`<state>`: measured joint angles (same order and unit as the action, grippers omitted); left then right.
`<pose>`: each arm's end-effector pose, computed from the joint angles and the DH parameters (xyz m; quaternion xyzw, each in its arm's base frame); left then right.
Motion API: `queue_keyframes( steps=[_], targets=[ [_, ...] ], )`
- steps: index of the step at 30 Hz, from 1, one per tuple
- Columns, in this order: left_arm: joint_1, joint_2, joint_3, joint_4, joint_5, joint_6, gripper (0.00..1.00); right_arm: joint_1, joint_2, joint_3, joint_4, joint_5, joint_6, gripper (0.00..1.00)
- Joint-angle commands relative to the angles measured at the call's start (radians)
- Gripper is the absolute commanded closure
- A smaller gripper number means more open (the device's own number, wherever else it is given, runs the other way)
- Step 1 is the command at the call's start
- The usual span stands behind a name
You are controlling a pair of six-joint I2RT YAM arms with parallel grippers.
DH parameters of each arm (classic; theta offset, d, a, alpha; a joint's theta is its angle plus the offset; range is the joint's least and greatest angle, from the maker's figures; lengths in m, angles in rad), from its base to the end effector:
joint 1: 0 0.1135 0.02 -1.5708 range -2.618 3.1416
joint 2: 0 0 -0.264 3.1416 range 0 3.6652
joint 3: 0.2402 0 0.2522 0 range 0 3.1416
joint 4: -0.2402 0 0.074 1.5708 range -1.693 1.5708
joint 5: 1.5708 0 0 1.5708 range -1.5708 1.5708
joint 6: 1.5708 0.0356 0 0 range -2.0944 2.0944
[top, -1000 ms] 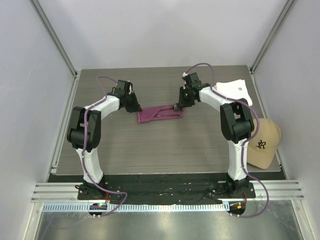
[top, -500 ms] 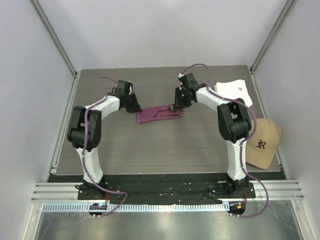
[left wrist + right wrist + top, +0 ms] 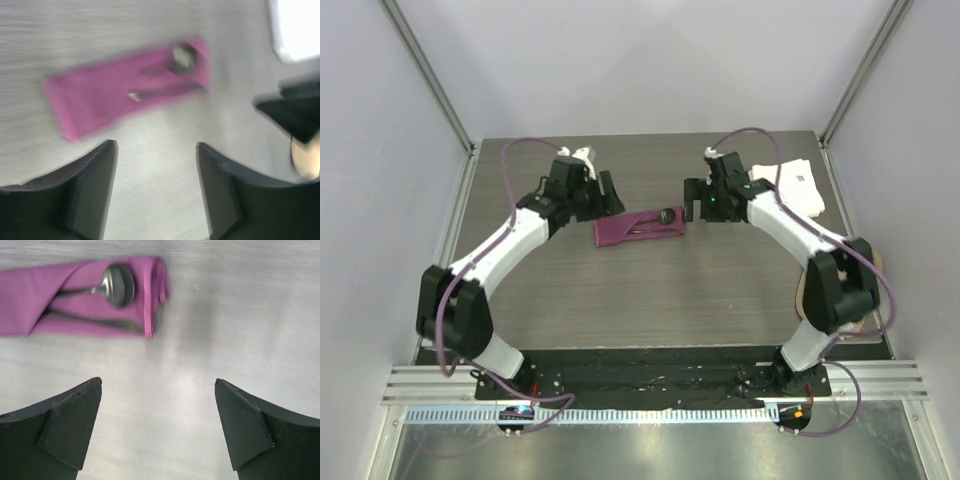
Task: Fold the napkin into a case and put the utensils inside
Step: Reset both arms
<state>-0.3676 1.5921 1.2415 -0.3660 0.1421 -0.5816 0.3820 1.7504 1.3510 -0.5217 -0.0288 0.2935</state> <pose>0.3329 -0.1336 0.2779 -0.0677 0.9058 -0.2463 0.3380 0.3545 0.1435 0.2460 -0.0465 0.9465 0.1186 0.2966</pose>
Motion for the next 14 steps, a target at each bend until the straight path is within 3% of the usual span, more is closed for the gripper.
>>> queue_keyframes(
  steps=[1, 4, 10, 14],
  targets=[
    [-0.219, -0.188, -0.114, -0.001, -0.065, 0.039, 0.24, 0.004, -0.274, -0.154, 0.002, 0.072, 0.047, 0.0],
    [-0.336, -0.361, -0.258, 0.093, -0.068, 0.017, 0.1, 0.008, -0.453, -0.323, 0.047, 0.041, 0.088, 0.0],
    [-0.476, -0.642, -0.486, 0.268, -0.136, -0.09, 0.0, 0.006, -0.75, -0.628, 0.219, -0.14, 0.203, 0.0],
    [-0.511, -0.751, -0.579, 0.332, -0.213, -0.152, 0.0, 0.008, -0.896, -0.794, 0.327, -0.213, 0.298, 0.0]
  ],
)
